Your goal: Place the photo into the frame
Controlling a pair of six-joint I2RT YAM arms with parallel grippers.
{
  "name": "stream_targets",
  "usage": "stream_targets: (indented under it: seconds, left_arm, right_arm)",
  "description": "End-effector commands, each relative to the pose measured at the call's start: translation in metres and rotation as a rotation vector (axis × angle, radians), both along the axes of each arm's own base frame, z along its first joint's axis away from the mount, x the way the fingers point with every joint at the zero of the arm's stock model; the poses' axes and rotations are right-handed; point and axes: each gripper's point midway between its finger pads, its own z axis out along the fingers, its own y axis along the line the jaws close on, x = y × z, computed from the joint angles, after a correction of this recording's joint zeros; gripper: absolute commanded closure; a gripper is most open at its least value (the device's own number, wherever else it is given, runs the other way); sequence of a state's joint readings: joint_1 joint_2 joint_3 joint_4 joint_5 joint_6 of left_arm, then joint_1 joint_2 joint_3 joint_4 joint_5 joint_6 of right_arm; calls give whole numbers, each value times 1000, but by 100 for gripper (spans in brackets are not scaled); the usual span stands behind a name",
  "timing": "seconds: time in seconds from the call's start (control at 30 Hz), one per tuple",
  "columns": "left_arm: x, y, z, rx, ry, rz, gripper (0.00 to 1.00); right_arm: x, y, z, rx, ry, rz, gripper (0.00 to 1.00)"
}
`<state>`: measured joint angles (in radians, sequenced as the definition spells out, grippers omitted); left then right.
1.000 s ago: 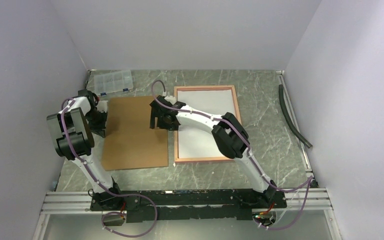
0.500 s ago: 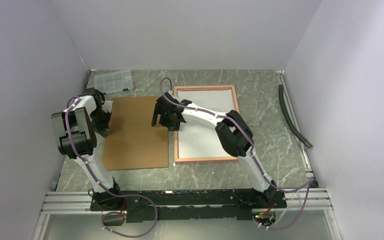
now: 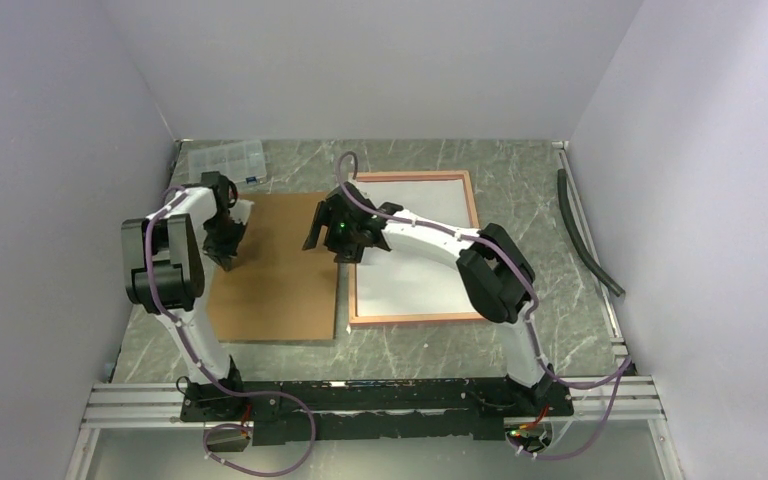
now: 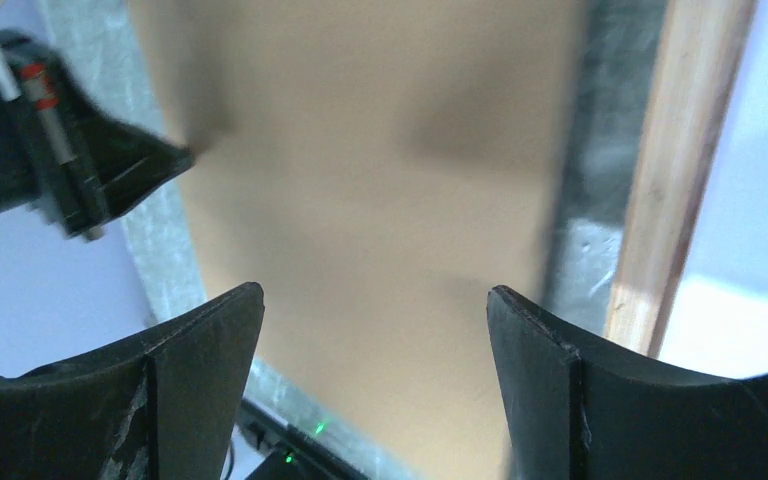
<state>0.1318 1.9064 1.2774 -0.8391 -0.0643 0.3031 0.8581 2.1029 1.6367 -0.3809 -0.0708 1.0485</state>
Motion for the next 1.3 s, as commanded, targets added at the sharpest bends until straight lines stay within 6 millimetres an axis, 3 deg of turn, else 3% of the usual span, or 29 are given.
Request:
stream_targets:
  seconds: [0.0, 0.23, 0.37, 0.43, 0.57, 0.67, 0.73, 0.87, 1.03, 1.27]
  left_arm:
    - [-7, -80, -29, -295, 68, -59, 97]
    - [-10, -117, -37, -316, 123, -159, 97]
    - [-5, -113, -15, -316, 88, -169, 97]
    - [5, -101, 9, -311, 36, -163, 97]
    - [29, -49, 64, -325, -89, -66, 95]
    - [31, -5, 78, -294, -138, 2, 93]
    - [27, 15, 72, -267, -141, 42, 93]
    - [16, 33, 40, -230, -133, 122, 95]
    - [17, 38, 17, -212, -160, 185, 97]
    - [12, 27, -11, -248, -125, 217, 97]
  right_arm:
    - [0, 16, 73, 223, -80, 9, 14]
    - [7, -24, 59, 199, -57, -66, 15]
    - [11, -43, 55, 122, -97, -87, 15]
    - [11, -42, 51, 71, -111, -69, 15]
    - [10, -28, 41, -45, -155, -13, 15]
    - [8, -15, 34, -114, -171, 23, 14]
    - [9, -11, 25, -155, -177, 34, 14]
    - [10, -6, 7, -251, -195, 53, 13]
    - [10, -8, -15, -362, -199, 65, 12]
    - [8, -23, -37, -440, -181, 43, 8]
